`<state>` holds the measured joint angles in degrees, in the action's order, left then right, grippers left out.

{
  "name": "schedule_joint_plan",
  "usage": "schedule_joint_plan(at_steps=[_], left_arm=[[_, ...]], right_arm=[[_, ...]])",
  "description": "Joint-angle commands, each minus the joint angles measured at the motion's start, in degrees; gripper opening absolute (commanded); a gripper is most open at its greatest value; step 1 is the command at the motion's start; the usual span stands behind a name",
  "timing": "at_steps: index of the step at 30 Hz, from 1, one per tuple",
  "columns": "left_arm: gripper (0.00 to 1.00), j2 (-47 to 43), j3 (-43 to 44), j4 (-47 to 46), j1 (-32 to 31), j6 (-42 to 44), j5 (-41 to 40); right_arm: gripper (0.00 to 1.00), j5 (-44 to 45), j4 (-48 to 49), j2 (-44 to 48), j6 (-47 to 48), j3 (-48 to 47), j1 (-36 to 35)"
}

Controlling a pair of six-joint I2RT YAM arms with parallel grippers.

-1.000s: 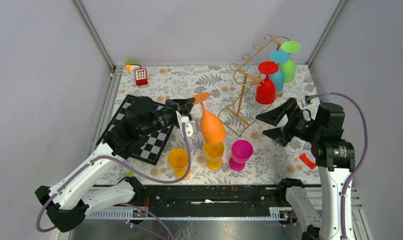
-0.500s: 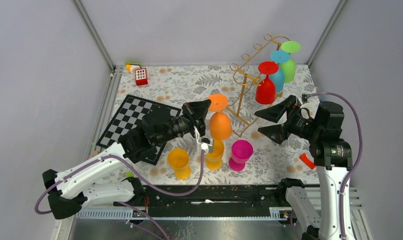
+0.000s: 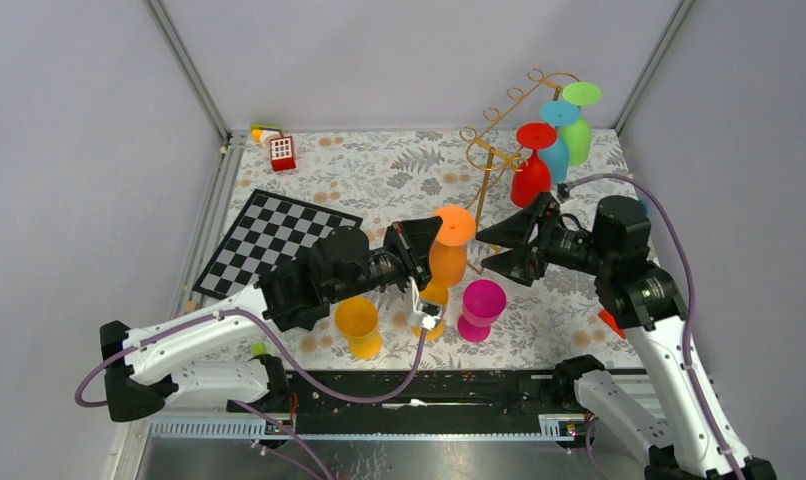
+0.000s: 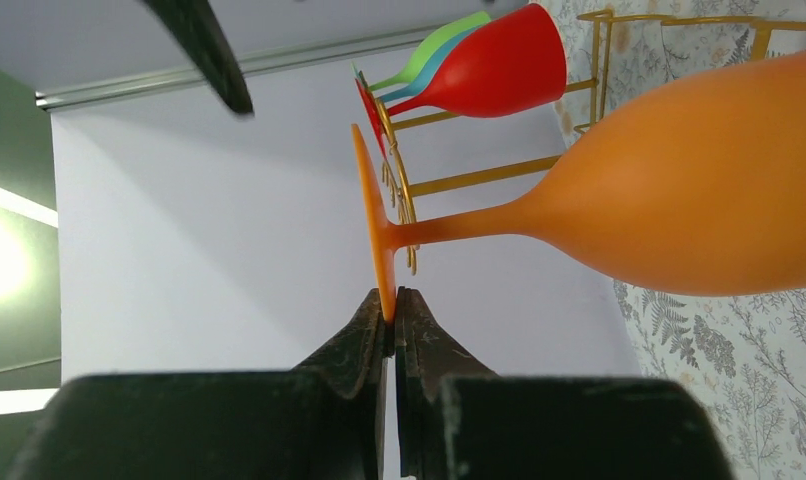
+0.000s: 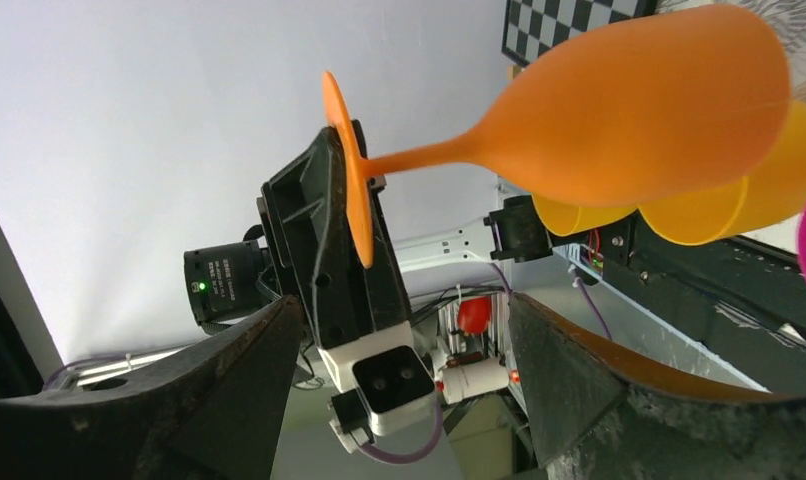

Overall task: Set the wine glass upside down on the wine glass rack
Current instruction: Turn the wine glass upside down at the wine rack.

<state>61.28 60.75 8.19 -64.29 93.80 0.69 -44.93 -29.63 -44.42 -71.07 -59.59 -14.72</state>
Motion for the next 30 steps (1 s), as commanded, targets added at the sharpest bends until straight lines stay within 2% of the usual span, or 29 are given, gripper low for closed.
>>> schedule_joint_plan(at_steps=[1, 6, 9, 10, 17, 22, 24, 28, 30], left_arm=[[0.00, -0.36, 3.01, -0.61, -1.74, 2.77, -2.41], [0.00, -1.04, 2.51, -0.19, -3.71, 2.72, -3.82], [0.00, -1.54, 2.25, -0.11, -4.96, 2.35, -4.73], [0.00, -1.66, 2.10, -0.16, -5.31, 2.21, -5.00], [0.00, -2.25, 1.54, -0.06, -7.01, 1.66, -6.18], [0.00, -2.39, 1.32, -0.04, -7.66, 1.57, -6.64], [0.00, -2.39, 1.17, -0.03, -7.90, 1.48, -6.82], [0.02, -2.64, 1.00, -0.07, -8.29, 1.22, -6.93], [0.17, -2.87, 0.83, 0.32, -8.39, 1.13, -7.04]], right_arm=[[0.81, 4.10, 8.07, -2.90, -2.97, -1.75, -5.36], [0.72, 5.84, 11.99, -4.21, -4.65, -0.93, -7.79], [0.63, 6.71, 14.15, -4.32, -5.61, 0.09, -8.43], [0.57, 6.89, 14.73, -4.34, -5.84, 0.29, -8.62], [0.36, 7.25, 16.10, -4.14, -6.46, 1.68, -10.22], [0.08, 7.87, 15.99, -2.31, -6.89, 3.47, -10.50], [0.02, 8.17, 15.47, -1.60, -6.89, 3.96, -10.49], [0.00, 8.64, 14.59, -0.15, -6.66, 4.69, -10.51], [0.00, 9.03, 13.79, 0.47, -6.27, 4.79, -10.48]])
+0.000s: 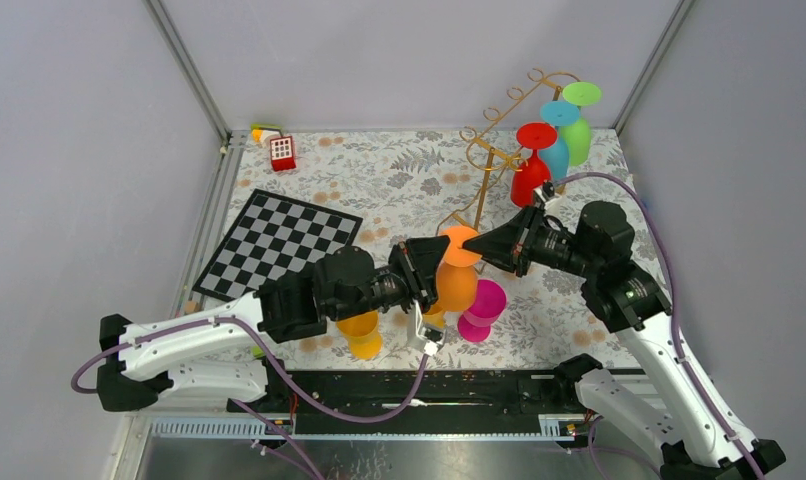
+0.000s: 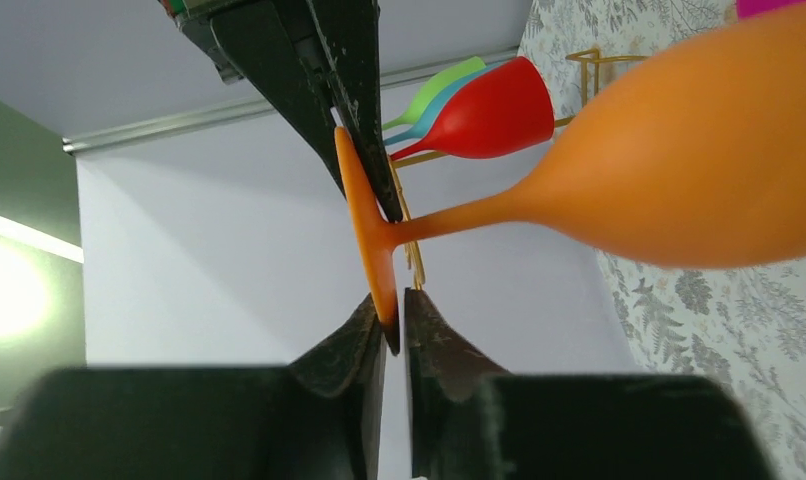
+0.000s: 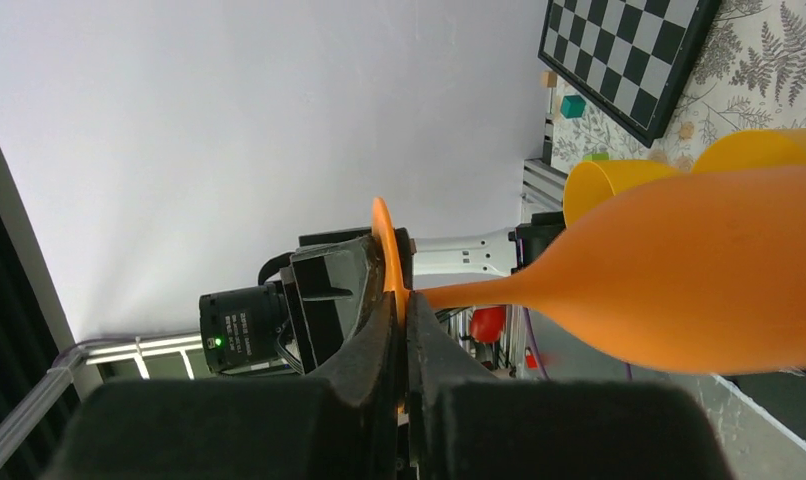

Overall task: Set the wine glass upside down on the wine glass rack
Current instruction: Turn the wine glass upside down at the wine rack.

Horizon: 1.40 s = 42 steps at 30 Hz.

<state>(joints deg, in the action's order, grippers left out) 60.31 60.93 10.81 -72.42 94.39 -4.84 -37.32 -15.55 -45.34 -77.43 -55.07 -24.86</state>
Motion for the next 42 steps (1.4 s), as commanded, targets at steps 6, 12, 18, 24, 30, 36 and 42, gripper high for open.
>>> schedule_joint_plan(at_steps=[6, 12, 18, 24, 30, 36, 42], left_arm=[[0.68, -2.54, 0.28, -0.52, -0.35, 0.87, -3.37], [0.93, -2.95, 0.14, 1.93, -0.34, -2.70, -4.47], [0.99, -0.71, 1.74, 3.75, -0.05, -14.73, -10.94], [0.99, 1.23, 2.45, 7.54, 2.44, -25.41, -14.60], [0.99, -1.05, 1.39, 3.73, 10.86, -40.61, -11.18], [0.99, -1.53, 3.09, 2.13, 21.48, -61.86, -9.41], [0.99, -0.64, 5.19, 4.89, 29.73, -77.36, -2.97]], right_arm=[[0.00, 2.23, -1.50, 2.14, 1.24, 0.35, -0.32], [0.00, 2.25, -3.50, 1.46, 3.52, -1.13, -0.36], [0.00, 2.16, -5.62, 0.15, 5.85, -3.46, -0.40], [0.00, 2.08, -5.68, -1.95, 7.08, -5.48, -0.29], [0.00, 3.98, -6.13, -2.46, 7.63, -6.88, -0.12], [0.00, 5.13, -6.13, -2.21, 7.91, -7.52, 0.77], [0.00, 4.70, -6.12, -2.75, 8.33, -8.57, 2.98]])
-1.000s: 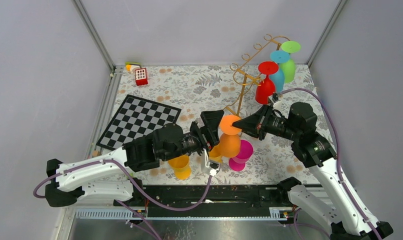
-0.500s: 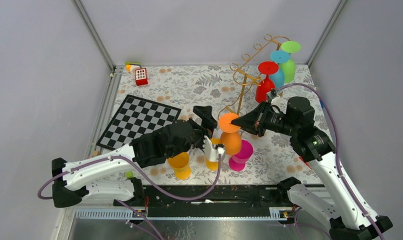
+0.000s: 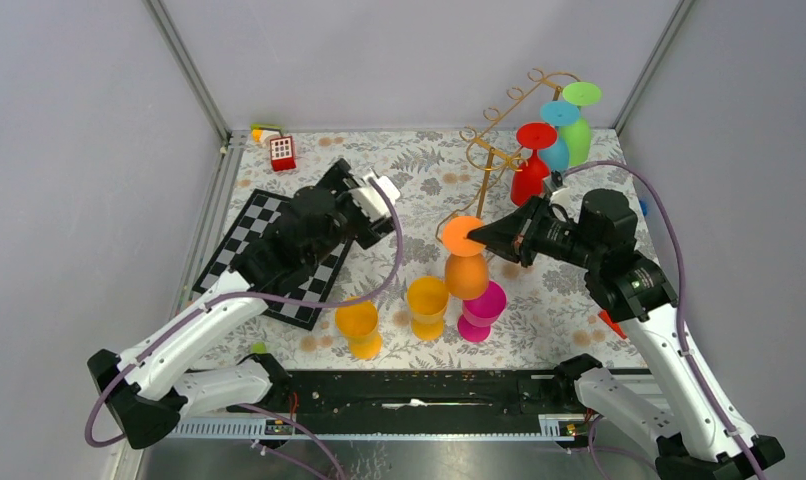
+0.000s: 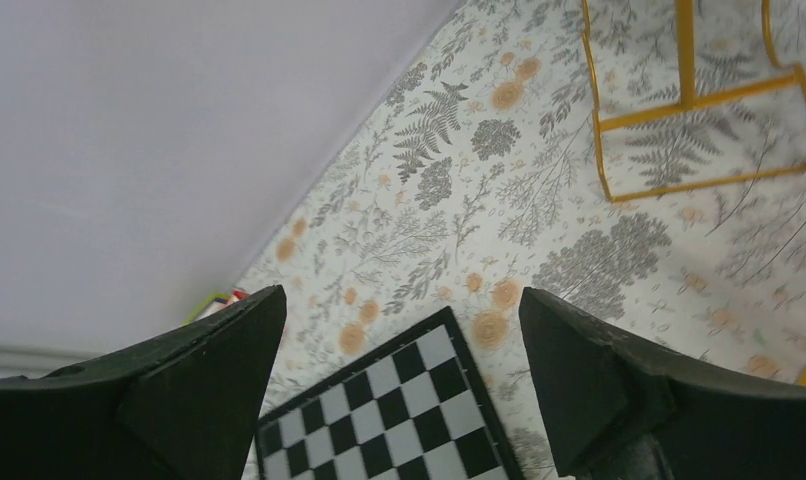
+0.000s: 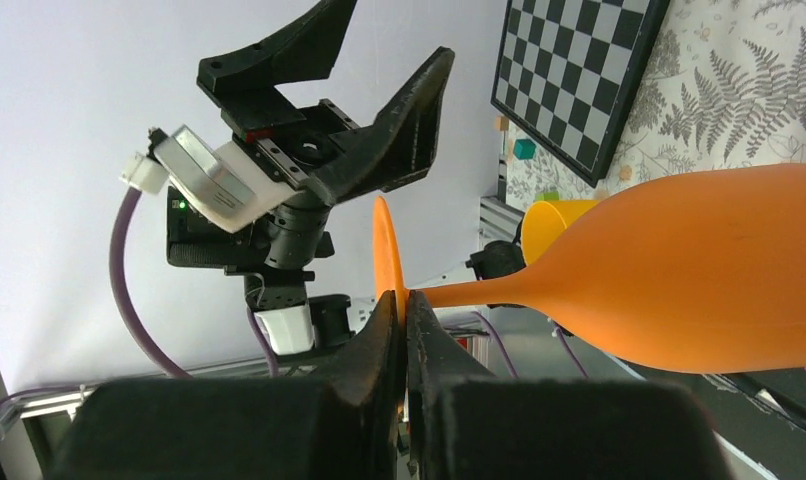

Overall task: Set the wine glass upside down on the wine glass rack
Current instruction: Turn the wine glass upside down at the wine rack.

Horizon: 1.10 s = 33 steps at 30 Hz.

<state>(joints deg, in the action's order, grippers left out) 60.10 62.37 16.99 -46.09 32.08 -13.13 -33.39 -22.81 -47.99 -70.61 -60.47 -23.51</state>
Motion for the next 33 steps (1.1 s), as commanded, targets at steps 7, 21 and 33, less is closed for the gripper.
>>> schedule_joint_plan(at_steps=[7, 21, 33], left_arm=[[0.99, 0.81, 4.16, 0.27, 11.86, -32.56, 13.67], [0.99, 1.51, -0.31, -2.16, 20.91, -48.00, 22.20], [0.99, 0.97, -2.80, -4.81, 22.09, -52.41, 23.41]], right_arm=[[0.00, -2.01, 1.19, -1.71, 2.55, -5.61, 5.30], [0.00, -6.87, 1.10, -4.88, 5.51, -8.88, 12.37], [0.00, -4.79, 1.07, -7.06, 8.41, -10.57, 15.95]])
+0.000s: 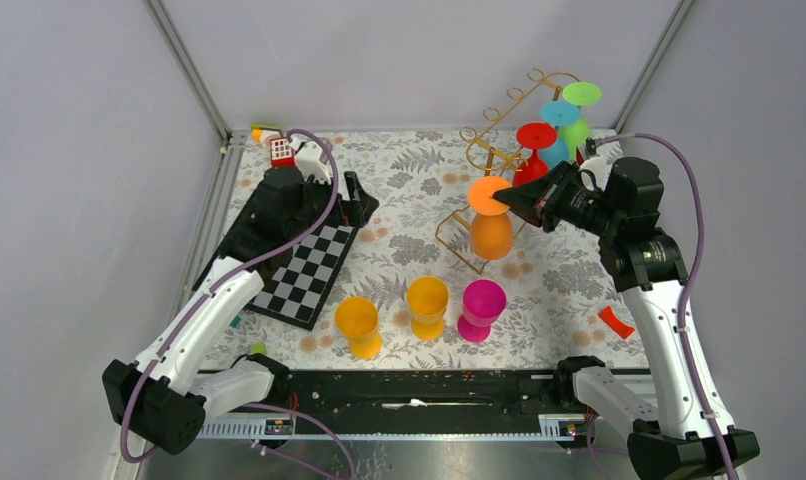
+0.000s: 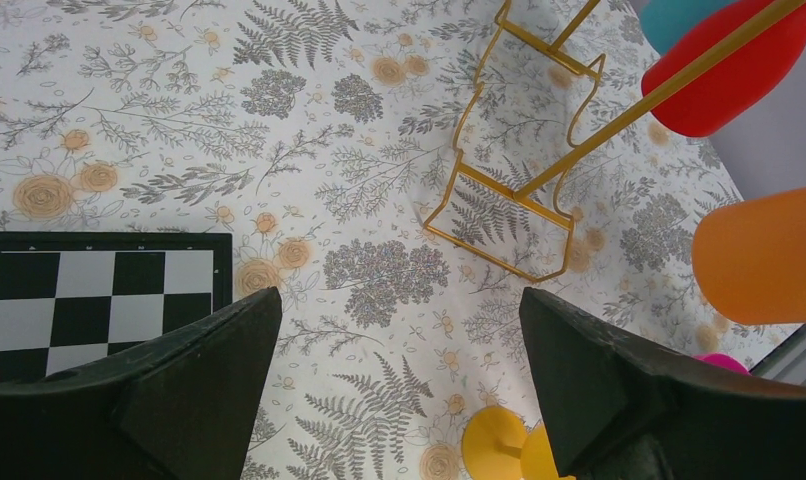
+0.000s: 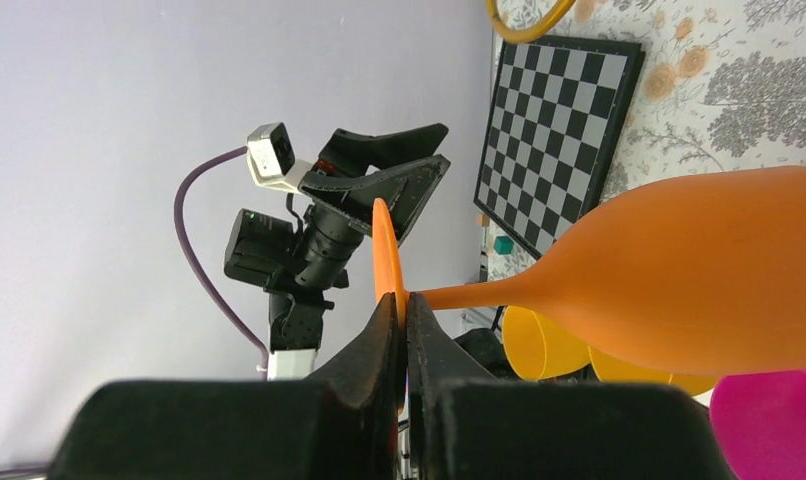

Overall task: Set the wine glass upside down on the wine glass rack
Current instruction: Turn the wine glass upside down at the wine rack.

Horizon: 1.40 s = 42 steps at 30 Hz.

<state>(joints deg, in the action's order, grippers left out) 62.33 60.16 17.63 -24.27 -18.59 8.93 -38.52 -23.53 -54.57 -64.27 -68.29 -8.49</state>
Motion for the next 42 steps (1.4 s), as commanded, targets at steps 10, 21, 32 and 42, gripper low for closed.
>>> schedule_joint_plan(at_steps=[10, 21, 32, 42], left_arm=[[0.99, -5.93, -4.20, -11.77, 0.28, 1.59, -2.67], [0.99, -6.64, -4.30, -12.11, 0.28, 1.62, -1.80], [0.99, -7.90, -5.67, -12.62, 0.28, 0.22, -0.75], [0.99, -7.51, -5.67, -12.95, 0.28, 0.40, -0.67]], right_arm=[[0.00, 4.30, 1.78, 0.08, 2.12, -5.54, 2.40], [0.00, 12.52, 0.31, 2.56, 1.55, -7.05, 4.77], [0.00, 17.91, 0.44, 1.78, 2.54, -5.32, 6.42], [0.00, 17.31, 6.67, -0.29, -1.15, -1.33, 7.29]])
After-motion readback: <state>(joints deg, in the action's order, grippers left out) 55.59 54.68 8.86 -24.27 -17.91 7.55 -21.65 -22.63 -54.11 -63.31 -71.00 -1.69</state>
